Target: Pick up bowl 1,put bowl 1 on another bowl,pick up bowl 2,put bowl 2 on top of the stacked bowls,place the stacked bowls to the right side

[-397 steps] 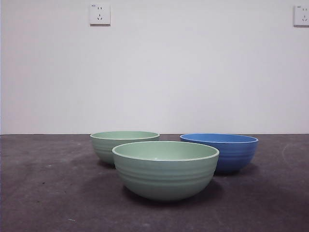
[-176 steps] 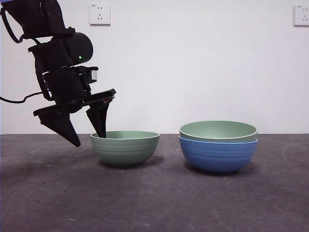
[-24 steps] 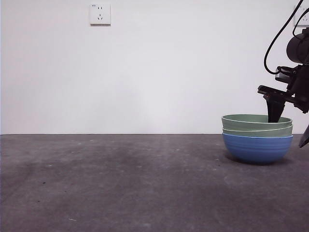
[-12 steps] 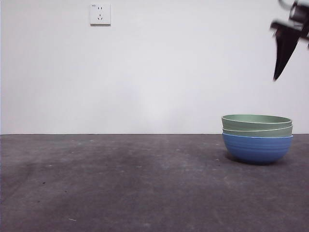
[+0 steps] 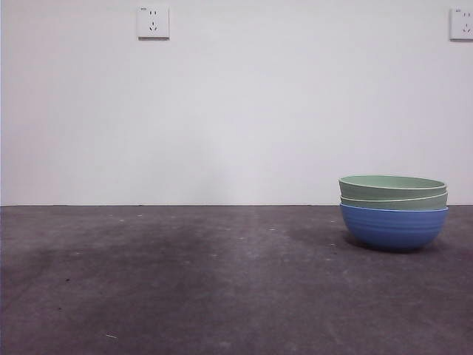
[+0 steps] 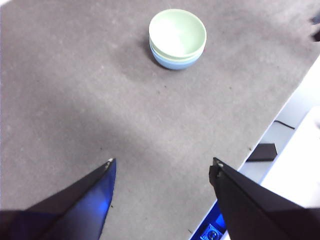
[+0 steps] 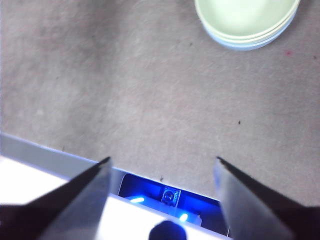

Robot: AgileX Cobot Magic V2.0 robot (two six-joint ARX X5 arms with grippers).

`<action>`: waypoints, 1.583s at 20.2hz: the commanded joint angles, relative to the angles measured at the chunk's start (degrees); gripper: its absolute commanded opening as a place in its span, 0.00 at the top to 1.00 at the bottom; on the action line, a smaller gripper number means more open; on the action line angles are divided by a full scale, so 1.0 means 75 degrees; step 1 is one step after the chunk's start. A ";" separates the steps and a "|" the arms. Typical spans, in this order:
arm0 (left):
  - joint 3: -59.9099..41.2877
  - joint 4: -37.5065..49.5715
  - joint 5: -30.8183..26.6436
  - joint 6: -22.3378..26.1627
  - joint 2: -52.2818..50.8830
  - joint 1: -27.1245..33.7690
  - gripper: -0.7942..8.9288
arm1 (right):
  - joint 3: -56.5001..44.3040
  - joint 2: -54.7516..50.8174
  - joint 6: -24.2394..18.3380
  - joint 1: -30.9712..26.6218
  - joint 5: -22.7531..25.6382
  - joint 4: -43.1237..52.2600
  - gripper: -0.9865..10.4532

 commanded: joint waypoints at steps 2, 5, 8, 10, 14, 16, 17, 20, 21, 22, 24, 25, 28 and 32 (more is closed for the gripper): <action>-0.0012 -0.0122 0.0017 0.0087 -0.0003 -0.0009 0.60 | -0.0032 -0.0338 -0.0198 0.0172 0.0009 -0.0108 0.90; -0.0012 -0.0163 0.0015 0.0087 -0.0003 -0.0009 0.95 | -0.0032 -0.0437 -0.0414 0.0195 -0.0015 -0.0108 0.93; -0.0012 -0.0169 0.0017 0.0087 -0.0003 -0.0009 0.93 | -0.0032 -0.0434 -0.0414 0.0201 -0.0017 -0.0108 0.93; -0.0012 -0.0154 0.0015 0.0087 -0.0003 -0.0009 0.92 | -0.0032 -0.0431 -0.0411 0.0198 -0.0015 -0.0090 0.91; -0.0012 -0.0160 0.0015 0.0082 -0.0003 -0.0009 0.92 | -0.0032 -0.0434 -0.0411 0.0198 0.0017 -0.0090 0.91; -0.0012 -0.0157 0.0015 0.0082 0.0000 -0.0009 0.92 | -0.0032 -0.0434 -0.0411 0.0198 0.0017 -0.0093 0.91; -0.0012 -0.0157 0.0015 0.0082 0.0000 -0.0009 0.92 | -0.0032 -0.0434 -0.0411 0.0198 0.0017 -0.0093 0.91; -0.0012 -0.0157 0.0015 0.0082 -0.0003 -0.0009 0.92 | -0.0032 -0.0434 -0.0411 0.0198 0.0017 -0.0090 0.91; -0.0012 -0.0157 0.0015 0.0082 0.0000 -0.0009 0.92 | -0.0032 -0.0434 -0.0411 0.0198 0.0017 -0.0093 0.91; -0.0012 -0.0157 0.0015 0.0082 0.0000 -0.0009 0.92 | -0.0032 -0.0434 -0.0411 0.0198 0.0017 -0.0093 0.91; -0.0012 -0.0157 0.0017 0.0082 0.0000 -0.0009 0.92 | -0.0032 -0.0434 -0.0411 0.0198 0.0017 -0.0093 0.91; -0.0012 -0.0128 0.0009 0.0082 -0.0003 -0.0003 0.92 | -0.0032 -0.0434 -0.0411 0.0198 0.0017 -0.0093 0.91; -0.0015 0.0204 0.0009 0.0641 -0.0073 0.0315 0.92 | -0.0032 -0.0434 -0.0411 0.0198 0.0017 -0.0090 0.91; -0.0067 0.2719 0.0082 0.1521 -0.0603 0.1291 0.92 | -0.0032 -0.0434 -0.0411 0.0198 0.0017 -0.0093 0.91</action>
